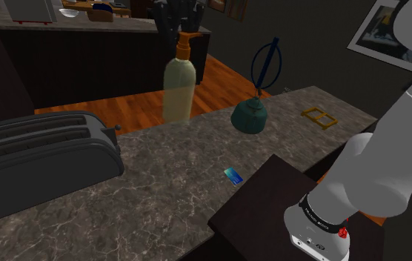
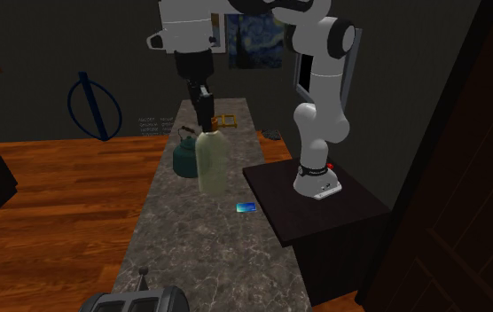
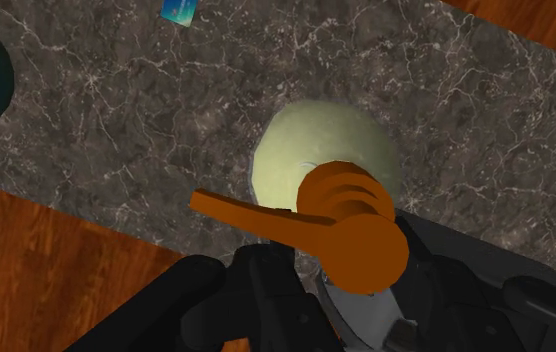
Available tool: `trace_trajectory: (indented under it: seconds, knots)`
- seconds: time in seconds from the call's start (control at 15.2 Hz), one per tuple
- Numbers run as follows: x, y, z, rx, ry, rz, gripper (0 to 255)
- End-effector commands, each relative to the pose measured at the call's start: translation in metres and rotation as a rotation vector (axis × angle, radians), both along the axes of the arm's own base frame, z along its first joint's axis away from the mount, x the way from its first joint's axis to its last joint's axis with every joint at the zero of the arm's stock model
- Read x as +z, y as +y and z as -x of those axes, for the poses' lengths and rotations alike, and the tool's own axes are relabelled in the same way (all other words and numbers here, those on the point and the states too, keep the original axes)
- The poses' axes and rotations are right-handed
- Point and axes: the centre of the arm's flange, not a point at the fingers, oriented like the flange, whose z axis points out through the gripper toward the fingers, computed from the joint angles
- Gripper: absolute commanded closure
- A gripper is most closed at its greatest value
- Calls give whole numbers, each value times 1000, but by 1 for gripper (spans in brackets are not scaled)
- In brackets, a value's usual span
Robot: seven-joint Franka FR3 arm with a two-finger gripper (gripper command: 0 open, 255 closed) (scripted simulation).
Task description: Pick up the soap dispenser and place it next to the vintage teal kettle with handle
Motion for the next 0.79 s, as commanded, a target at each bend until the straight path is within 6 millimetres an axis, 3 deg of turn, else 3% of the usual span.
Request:
trace_trajectory:
  seconds: [0.0, 0.73]
  knots:
    - [-2, -25, -8, 1, -1, 0, 255]
    - [-2, -162, -56, 1, -1, 0, 255]
